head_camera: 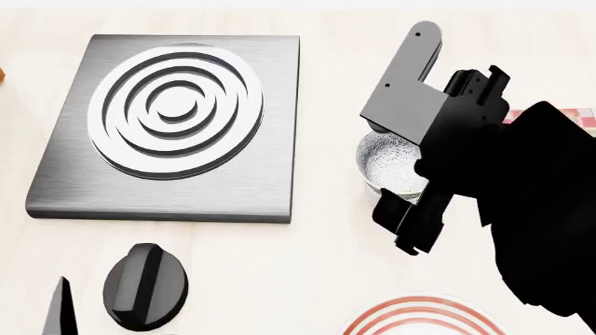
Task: Pick the akita bowl on the ramekin and place it on the plate.
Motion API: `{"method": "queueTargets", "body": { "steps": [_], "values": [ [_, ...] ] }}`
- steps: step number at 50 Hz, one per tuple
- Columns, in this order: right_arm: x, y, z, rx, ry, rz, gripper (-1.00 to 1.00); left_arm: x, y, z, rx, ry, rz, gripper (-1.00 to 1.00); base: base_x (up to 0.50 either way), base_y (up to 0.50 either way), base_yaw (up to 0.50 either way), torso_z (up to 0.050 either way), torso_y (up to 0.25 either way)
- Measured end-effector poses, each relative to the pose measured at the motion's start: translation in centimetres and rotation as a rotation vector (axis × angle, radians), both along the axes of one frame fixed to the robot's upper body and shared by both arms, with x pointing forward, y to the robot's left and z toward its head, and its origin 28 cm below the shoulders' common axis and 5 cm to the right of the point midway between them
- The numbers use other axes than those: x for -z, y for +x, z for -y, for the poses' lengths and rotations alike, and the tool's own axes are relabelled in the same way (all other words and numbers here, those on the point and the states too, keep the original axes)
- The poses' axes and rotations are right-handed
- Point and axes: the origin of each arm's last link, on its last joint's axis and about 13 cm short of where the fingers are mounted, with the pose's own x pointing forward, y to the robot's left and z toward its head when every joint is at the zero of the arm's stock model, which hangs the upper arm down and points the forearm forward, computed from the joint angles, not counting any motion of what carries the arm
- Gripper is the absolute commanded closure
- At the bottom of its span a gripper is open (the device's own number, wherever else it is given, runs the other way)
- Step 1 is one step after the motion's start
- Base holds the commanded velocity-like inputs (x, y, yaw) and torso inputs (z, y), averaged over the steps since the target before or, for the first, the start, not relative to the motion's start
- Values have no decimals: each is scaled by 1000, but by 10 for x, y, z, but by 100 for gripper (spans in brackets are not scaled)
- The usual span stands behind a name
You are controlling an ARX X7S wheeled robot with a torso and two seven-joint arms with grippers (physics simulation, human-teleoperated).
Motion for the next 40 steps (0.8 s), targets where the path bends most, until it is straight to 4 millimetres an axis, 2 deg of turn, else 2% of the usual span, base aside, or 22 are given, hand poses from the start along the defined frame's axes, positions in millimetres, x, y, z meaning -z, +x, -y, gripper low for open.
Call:
{"method": "queueTargets", "body": {
  "steps": [14,40],
  "values": [
    [8,11,-10,-22,29,15,-100,2,1,0,4,5,-6,-100,0,0,0,0,0],
    [35,29,-24,-52,63,-14,-100,2,1,0,3,7,-9,-100,0,0,0,0,0]
  ]
}}
